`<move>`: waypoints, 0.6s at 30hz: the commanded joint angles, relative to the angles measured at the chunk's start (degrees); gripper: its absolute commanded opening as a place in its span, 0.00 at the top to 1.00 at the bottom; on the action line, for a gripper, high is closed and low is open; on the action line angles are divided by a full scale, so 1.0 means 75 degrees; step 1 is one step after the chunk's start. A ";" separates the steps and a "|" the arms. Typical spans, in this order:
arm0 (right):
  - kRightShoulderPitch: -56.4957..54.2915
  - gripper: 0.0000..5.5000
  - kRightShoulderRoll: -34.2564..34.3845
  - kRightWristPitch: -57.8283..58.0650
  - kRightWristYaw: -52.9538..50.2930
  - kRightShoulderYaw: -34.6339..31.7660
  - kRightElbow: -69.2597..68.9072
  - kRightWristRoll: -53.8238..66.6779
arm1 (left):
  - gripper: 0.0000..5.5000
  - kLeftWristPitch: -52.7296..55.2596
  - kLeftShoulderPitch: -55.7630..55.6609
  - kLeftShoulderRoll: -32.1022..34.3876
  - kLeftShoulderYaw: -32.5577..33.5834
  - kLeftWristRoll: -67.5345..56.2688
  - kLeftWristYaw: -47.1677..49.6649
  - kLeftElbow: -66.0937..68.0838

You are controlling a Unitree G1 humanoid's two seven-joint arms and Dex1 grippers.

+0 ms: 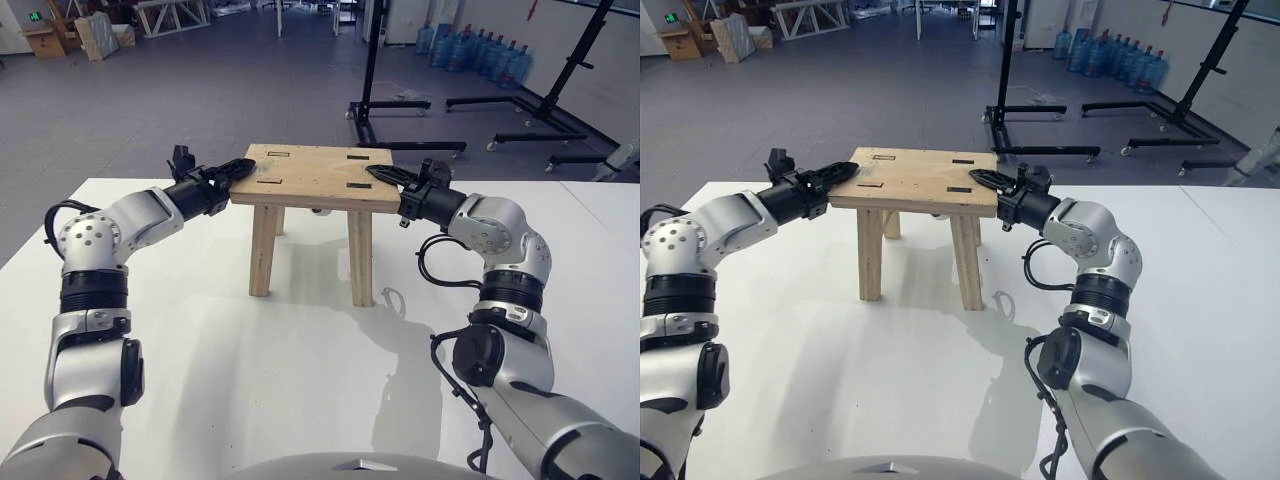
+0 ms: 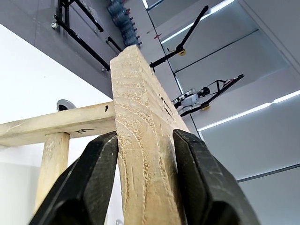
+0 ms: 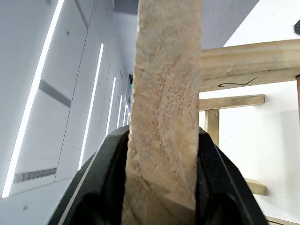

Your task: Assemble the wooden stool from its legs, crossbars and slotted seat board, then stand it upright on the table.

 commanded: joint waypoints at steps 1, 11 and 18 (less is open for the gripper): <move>0.0165 0.73 0.0354 0.0065 0.0131 0.1214 0.0379 -0.1248 | 0.67 0.0685 0.0124 -0.1008 -0.0557 0.0749 -0.0426 0.0130; -0.1126 0.49 -0.0571 -0.0541 0.2656 0.1464 0.1466 -0.2734 | 0.51 0.0328 0.0194 -0.1284 0.0184 0.1242 -0.1113 -0.0700; -0.1515 0.27 -0.1208 -0.0361 0.3658 0.0998 0.1951 -0.3491 | 0.33 0.0040 -0.0275 -0.1120 0.0915 0.1880 -0.1483 -0.0164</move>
